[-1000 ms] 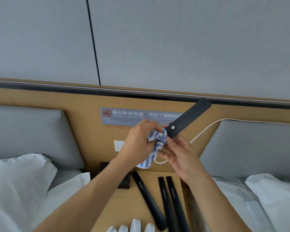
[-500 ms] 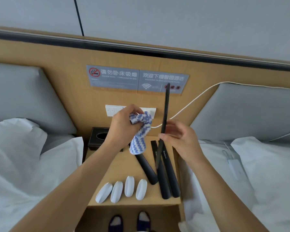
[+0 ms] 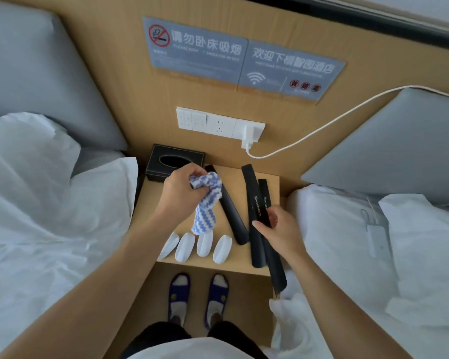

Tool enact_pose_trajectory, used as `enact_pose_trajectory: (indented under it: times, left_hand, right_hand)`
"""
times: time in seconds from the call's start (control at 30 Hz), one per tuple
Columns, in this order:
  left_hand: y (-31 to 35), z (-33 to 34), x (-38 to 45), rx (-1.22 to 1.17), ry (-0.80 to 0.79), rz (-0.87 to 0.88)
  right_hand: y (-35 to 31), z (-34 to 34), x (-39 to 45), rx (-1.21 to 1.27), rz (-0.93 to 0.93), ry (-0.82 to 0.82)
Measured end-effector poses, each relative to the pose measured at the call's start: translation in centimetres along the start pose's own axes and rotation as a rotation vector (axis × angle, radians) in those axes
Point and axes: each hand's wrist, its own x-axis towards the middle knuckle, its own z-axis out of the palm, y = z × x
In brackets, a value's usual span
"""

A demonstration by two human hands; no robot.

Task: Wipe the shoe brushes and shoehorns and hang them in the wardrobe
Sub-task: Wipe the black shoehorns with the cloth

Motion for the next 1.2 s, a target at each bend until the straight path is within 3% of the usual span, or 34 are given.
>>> enact_pose_trajectory:
  times: [0.37,0.6,1.07,1.2]
  left_hand:
    - [-5.2,1.0,0.0,0.08,0.092,-0.098]
    - [-8.5,1.8,0.3,0.051,0.114,-0.185]
    - [-12.1,2.3,0.3,0.041,0.149,-0.269]
    - [-11.8,2.2,1.0,0.023,0.148,-0.28]
  right_hand:
    - [5.2,5.7,8.1,-0.249,0.296,-0.126]
    - [5.5,10.3,13.6,-0.271,0.329,-0.172]
    - [5.0,14.5,19.9,-0.545,0.214,-0.136]
    - [4.6,14.7,20.0,-0.587,-0.042,-0.078]
